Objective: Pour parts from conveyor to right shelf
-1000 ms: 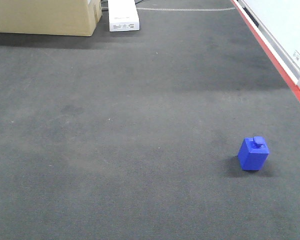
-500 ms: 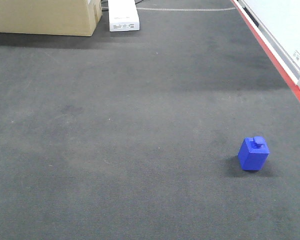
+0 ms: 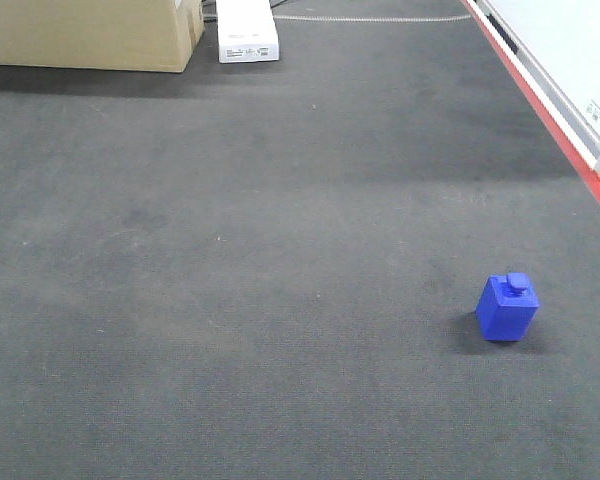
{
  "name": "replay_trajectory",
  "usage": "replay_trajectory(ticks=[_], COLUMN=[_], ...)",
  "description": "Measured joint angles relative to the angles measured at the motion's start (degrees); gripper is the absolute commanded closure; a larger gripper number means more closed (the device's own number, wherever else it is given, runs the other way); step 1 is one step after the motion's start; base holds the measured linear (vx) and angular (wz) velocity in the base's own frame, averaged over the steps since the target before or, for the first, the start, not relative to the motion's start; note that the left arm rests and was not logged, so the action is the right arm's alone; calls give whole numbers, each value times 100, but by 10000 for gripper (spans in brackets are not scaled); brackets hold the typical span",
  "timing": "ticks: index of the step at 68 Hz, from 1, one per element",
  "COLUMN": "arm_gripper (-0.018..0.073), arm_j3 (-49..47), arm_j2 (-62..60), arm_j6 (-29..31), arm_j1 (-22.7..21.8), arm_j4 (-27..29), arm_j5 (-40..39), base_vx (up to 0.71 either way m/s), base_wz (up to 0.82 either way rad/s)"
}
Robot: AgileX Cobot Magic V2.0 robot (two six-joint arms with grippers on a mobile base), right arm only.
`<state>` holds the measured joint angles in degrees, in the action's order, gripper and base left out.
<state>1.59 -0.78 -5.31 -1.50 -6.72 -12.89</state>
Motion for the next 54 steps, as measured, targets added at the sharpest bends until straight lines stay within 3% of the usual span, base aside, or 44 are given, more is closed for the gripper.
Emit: replay_trajectory(ticks=[9, 29, 46, 54], arm_gripper=[569, 566, 560, 515], arm_j3=[-272, -2216, -3641, -3970], arm_j2=[0, 110, 1665, 2546], arm_j6=[0, 0, 0, 0], arm_j1=[0, 0, 0, 0], arm_j4=[-48, -854, -370, -243], arm_j5=[-354, -335, 1688, 2460], base_vx=[0, 0, 0, 0], base_wz=[0, 0, 0, 0])
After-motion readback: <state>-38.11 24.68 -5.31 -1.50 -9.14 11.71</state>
